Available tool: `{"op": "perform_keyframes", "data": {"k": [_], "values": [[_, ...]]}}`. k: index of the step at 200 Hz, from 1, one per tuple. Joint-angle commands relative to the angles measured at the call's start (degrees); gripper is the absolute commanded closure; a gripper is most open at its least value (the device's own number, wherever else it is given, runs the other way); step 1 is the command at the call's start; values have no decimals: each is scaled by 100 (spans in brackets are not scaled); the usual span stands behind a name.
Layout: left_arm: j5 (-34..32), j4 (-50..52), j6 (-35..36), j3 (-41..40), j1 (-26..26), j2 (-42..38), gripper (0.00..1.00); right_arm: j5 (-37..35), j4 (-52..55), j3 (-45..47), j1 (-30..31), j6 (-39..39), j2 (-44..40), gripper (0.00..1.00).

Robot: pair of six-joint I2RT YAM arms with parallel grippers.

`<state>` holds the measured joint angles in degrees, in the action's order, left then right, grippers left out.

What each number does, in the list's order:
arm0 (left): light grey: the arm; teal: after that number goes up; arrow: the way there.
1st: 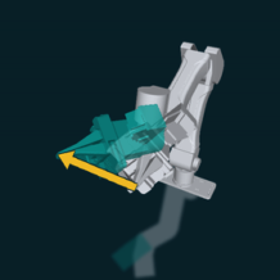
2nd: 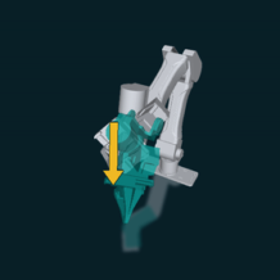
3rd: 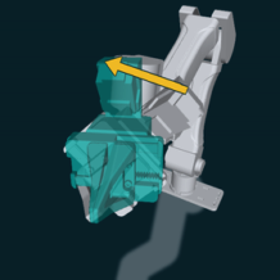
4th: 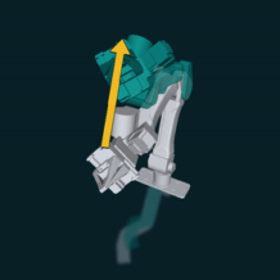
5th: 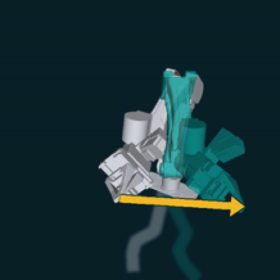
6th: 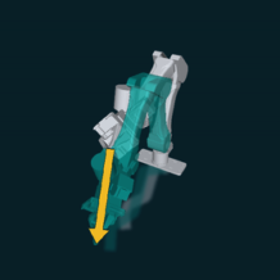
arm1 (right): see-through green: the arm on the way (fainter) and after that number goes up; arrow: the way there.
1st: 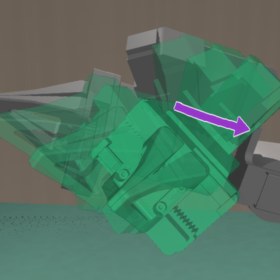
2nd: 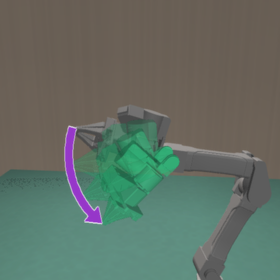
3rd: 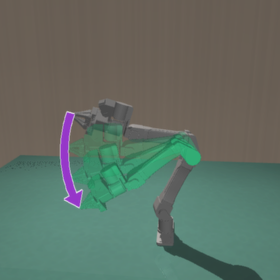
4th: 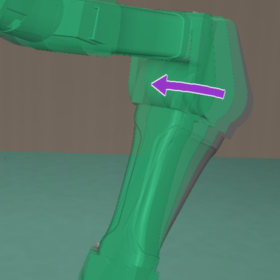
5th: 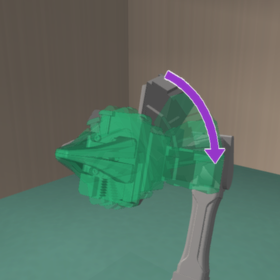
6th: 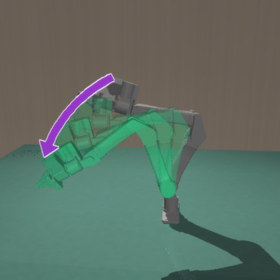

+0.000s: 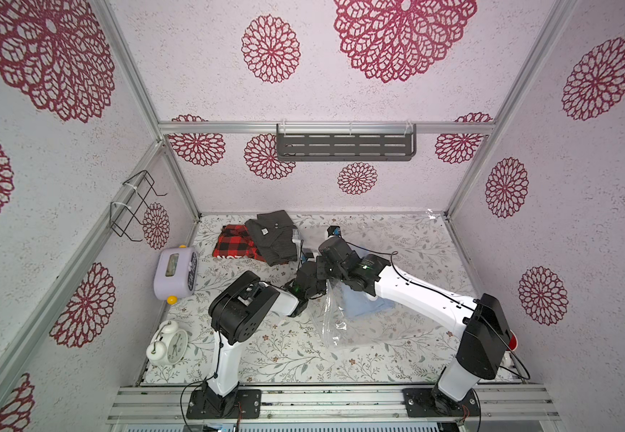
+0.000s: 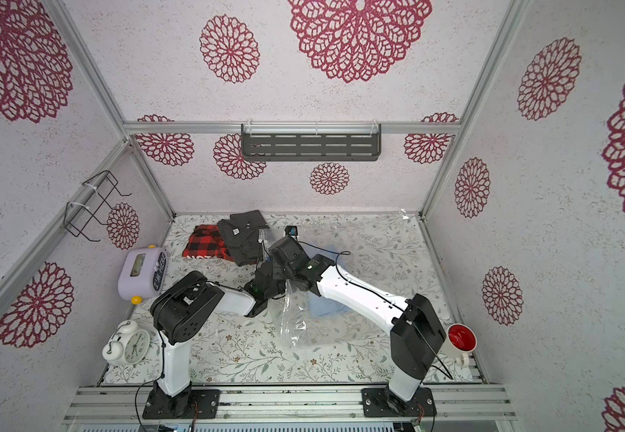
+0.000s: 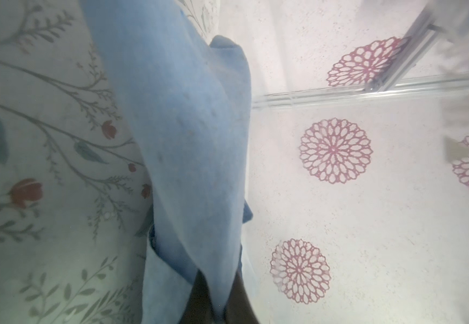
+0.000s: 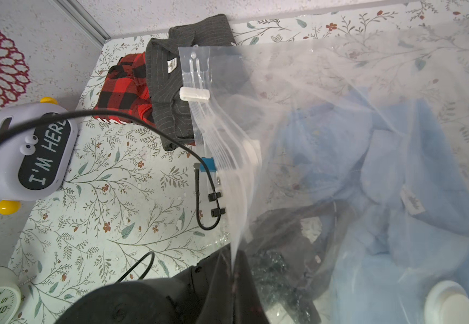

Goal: Place the folded shirt into the vacuum bag
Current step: Place the shirt in the vacuum bag.

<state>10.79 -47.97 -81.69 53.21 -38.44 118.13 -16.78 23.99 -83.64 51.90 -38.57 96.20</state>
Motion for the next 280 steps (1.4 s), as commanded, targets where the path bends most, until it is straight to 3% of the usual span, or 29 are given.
{"op": "perform_keyframes", "data": {"k": [1, 201, 241, 280], "values": [[-46, -200, -128, 224, -171, 279, 98, -51, -237, -341, 45, -19, -84, 100], [301, 496, -381, 1795, -544, 996, 88, 77, -316, -408, 77, 7, -30, 100], [507, 1020, -356, 2224, -547, 1140, 86, 100, -325, -423, 106, 6, -31, 100], [681, 766, -614, 2378, -576, 1259, 81, 104, -294, -503, 118, 33, -17, 100]]}}
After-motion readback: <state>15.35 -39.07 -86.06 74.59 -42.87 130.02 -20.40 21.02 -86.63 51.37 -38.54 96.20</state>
